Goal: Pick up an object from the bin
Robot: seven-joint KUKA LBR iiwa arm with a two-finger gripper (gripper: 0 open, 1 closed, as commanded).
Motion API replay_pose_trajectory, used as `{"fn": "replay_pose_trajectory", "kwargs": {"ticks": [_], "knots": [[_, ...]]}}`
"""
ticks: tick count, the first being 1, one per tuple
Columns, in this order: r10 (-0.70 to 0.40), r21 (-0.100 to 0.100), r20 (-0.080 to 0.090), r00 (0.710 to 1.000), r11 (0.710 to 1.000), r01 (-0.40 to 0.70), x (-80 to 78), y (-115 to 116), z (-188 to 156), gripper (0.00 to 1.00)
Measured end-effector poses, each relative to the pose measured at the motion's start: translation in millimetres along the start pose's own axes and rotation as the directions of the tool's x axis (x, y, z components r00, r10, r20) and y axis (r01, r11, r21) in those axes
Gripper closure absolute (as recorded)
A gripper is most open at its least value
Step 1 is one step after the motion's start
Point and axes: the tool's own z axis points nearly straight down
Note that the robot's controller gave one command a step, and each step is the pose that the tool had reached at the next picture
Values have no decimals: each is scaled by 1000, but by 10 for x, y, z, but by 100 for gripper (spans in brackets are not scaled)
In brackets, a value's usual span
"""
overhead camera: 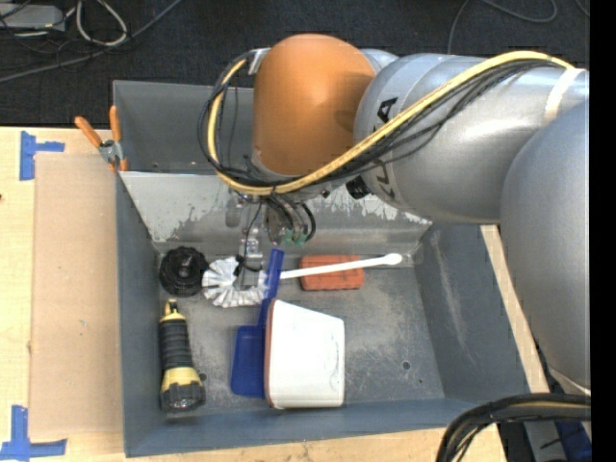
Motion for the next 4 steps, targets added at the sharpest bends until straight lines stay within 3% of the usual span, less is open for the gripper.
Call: {"fn": "replay_pose_trajectory", "kwargs": {"ticks": [1,2,3,4], "knots": [[4,-1,8,1000,1000,-4,-18,-10,-48,0],[19,-2,8,1000,1000,-19,22,-190,748,0],[27,-2,6,1000,1000,-27,65,-225,1157,0],[75,-1,6,997,997,-75,84,-304,989,0]]}}
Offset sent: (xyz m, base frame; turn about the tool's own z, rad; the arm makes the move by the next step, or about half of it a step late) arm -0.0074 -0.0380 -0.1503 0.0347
